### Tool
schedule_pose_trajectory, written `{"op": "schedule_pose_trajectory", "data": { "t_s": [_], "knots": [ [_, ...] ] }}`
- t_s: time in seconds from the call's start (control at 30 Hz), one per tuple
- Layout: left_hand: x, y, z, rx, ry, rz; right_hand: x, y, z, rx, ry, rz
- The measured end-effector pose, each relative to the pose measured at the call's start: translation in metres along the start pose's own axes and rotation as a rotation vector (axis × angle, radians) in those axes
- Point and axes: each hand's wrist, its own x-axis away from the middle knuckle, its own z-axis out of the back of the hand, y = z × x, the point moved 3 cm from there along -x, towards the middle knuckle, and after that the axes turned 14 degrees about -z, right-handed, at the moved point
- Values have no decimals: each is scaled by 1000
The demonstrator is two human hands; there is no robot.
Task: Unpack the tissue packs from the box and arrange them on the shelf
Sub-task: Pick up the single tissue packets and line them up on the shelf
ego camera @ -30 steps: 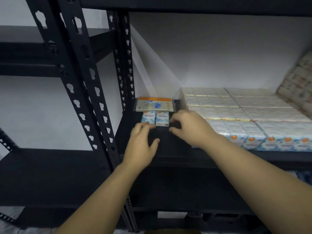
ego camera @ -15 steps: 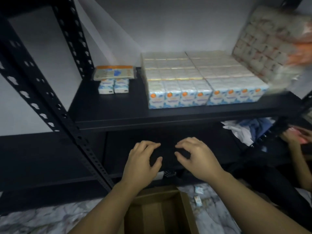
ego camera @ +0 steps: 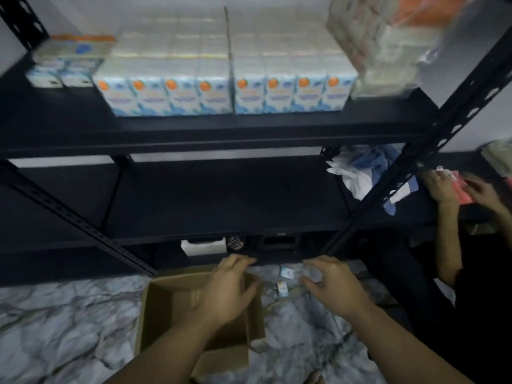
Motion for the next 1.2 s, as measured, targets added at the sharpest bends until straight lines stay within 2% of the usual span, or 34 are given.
{"op": "schedule_pose_trajectory", "data": {
  "t_s": [0.17, 0.4, 0.63, 0.9, 1.07, 1.2],
  "knots": [
    [-9, 13, -89, 71, -49, 130, -16, 77, -23, -20, -99, -72],
    [-16, -18, -167, 140, -135, 271, -44, 137, -83, -37, -179, -207],
    [-55, -98, -277, 200, -136, 364, -123, 196, -184, -94, -147, -313],
    [-103, -219, -467, 250, -86, 427, -263, 292, -331, -111, -82, -367],
    [-140, -298, -576, 215, 19, 594, -356, 347, -418, -124, -85, -362],
    [-167, -333, -633, 204, 7, 673, -414, 367, -471, -256, -34, -411]
  ]
}}
